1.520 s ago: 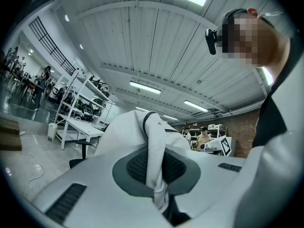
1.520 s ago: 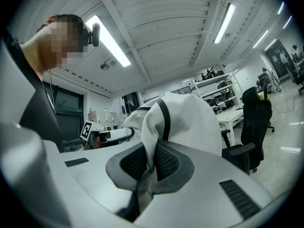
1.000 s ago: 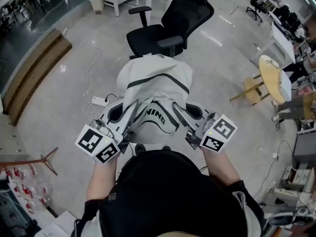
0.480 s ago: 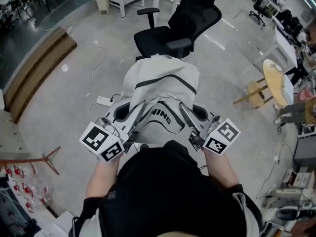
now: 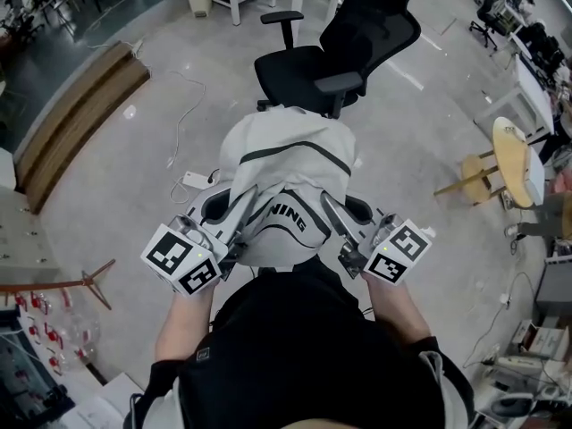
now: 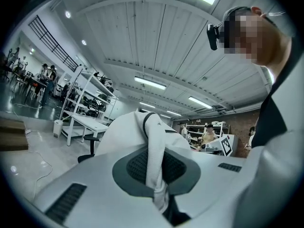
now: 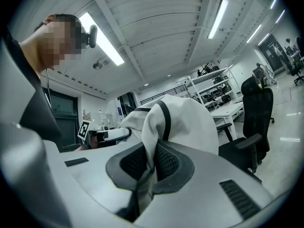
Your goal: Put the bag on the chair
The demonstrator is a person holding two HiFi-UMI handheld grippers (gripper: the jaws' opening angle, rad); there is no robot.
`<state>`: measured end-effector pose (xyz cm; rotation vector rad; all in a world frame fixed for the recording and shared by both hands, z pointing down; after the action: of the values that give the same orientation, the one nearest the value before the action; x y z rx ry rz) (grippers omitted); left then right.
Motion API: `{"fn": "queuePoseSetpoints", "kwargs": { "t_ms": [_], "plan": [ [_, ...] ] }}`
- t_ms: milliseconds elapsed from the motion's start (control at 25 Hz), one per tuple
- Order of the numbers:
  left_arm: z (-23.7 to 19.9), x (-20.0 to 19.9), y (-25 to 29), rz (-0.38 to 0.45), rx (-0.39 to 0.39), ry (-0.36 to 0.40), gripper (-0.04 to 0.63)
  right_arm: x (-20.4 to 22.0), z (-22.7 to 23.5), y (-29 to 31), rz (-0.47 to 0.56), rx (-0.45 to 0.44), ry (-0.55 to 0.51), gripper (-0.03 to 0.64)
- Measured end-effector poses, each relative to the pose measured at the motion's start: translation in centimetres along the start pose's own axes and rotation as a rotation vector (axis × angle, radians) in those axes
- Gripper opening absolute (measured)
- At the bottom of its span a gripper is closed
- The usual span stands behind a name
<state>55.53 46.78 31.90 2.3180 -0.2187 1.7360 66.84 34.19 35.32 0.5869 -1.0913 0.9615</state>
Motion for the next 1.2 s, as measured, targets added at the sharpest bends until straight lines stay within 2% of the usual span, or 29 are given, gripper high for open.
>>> {"fn": "queuePoseSetpoints", "kwargs": {
  "t_ms": [240,680,1000,1200],
  "plan": [
    [-1.9,-0.2,7.1,-0.017,-0.052,-0.028,0.022,-2.1,7.6,0.1,0.001,-0.037,0.026,0.031],
    [-2.2,-3.2,21.3,0.021,-0.07,-0.025,0.023,-9.8,21.0,-2.0,0.006,-0.055,-0.041,0.031],
    [-3.5,-3.2,26.3,0.009,-0.06,-0.063,0.022,-11.5,25.6,-2.2,-0.029,-0.037,-0.035,0.032],
    [-8.0,-2.9,27.5,-0.008,-0.086,-0.105,0.021,-11.1,28.0,1.5,-0.053,-0.056,0.009,0.032]
  ]
}}
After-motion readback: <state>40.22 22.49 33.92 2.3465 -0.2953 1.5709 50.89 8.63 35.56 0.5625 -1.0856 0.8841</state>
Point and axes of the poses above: the fingertips, and each gripper's own axes: y forward along the fingers, z to its right, x out of its underside, the point moved 3 cm from there along -y, backward along the fingers, and after that the axes turned 13 degrees about -x, right-handed, at the moved point
